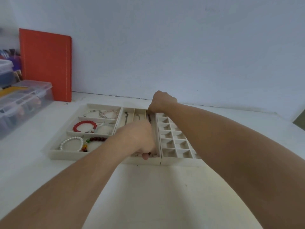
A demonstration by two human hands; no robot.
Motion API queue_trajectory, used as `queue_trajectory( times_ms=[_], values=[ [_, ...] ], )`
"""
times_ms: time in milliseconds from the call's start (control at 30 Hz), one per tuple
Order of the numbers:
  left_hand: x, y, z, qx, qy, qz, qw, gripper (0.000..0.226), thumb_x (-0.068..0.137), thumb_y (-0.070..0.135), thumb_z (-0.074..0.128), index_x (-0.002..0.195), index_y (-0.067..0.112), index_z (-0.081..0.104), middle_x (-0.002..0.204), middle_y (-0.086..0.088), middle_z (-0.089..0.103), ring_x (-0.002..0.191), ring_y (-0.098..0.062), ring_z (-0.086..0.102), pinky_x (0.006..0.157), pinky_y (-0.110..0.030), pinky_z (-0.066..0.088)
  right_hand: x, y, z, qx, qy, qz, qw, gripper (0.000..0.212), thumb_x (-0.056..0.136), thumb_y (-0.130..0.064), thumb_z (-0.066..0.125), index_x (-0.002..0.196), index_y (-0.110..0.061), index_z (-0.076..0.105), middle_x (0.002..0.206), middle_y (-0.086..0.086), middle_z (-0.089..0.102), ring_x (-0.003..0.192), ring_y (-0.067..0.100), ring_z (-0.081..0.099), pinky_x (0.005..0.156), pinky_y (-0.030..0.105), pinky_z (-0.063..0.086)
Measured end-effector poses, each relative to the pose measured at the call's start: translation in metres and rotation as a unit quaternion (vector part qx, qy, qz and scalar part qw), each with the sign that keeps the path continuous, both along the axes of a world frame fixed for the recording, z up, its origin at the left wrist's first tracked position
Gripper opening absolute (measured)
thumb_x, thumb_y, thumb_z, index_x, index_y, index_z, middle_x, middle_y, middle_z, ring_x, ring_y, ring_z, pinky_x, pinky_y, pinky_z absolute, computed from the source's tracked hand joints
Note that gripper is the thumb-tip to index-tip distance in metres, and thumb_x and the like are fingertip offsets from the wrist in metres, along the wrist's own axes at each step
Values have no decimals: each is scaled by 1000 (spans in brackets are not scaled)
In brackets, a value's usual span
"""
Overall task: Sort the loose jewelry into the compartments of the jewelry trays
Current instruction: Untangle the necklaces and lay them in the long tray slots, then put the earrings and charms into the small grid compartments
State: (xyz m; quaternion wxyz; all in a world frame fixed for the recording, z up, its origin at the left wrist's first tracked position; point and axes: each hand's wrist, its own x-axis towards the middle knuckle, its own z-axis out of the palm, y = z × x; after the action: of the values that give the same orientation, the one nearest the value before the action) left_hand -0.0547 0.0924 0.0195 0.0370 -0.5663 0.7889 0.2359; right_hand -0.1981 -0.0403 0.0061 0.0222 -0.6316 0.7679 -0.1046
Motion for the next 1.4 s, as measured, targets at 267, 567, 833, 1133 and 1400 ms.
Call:
queue_trajectory(
  times_ms=[267, 567, 833, 1133, 1400],
  values=[
    [58, -28, 37, -55, 106, 106, 987, 32, 79, 35, 83, 86, 5, 78, 71, -8, 67, 61, -23, 52, 67, -31, 47, 24, -5, 3, -21, 36, 70, 997, 27, 73, -36, 77, 83, -20, 58, 78, -6, 63, 65, 15, 58, 51, 24, 32],
    [69, -46, 28, -54, 116, 141, 982, 36, 78, 36, 85, 96, 6, 78, 78, -10, 68, 67, -24, 52, 74, -33, 49, 37, -9, -19, -46, 78, 47, 995, 21, 74, -18, 65, 71, -20, 44, 67, -4, 53, 54, 13, 49, 49, 23, 28],
    [70, -55, 19, -39, 106, 150, 982, 36, 79, 35, 84, 95, 5, 77, 80, -11, 67, 65, -24, 50, 72, -30, 44, 40, -8, -19, -41, 75, 39, 996, 20, 75, -15, 63, 71, -19, 44, 68, -4, 52, 55, 13, 49, 50, 24, 28],
    [64, -64, 6, -166, 148, 189, 956, 19, 78, 41, 83, 87, 25, 76, 97, 1, 72, 92, -22, 66, 78, -33, 52, 18, 7, 30, -55, -9, 2, 998, 23, 77, -33, 76, 81, -20, 58, 78, -5, 64, 64, 14, 57, 53, 24, 31],
    [35, -47, -2, -253, 203, 156, 933, 19, 82, 44, 76, 69, 31, 70, 69, 8, 68, 81, -19, 66, 72, -32, 49, -74, 66, 57, -92, -86, -37, 991, 23, 78, -43, 78, 76, -21, 71, 73, -5, 71, 73, 15, 67, 61, 26, 43]
  ],
)
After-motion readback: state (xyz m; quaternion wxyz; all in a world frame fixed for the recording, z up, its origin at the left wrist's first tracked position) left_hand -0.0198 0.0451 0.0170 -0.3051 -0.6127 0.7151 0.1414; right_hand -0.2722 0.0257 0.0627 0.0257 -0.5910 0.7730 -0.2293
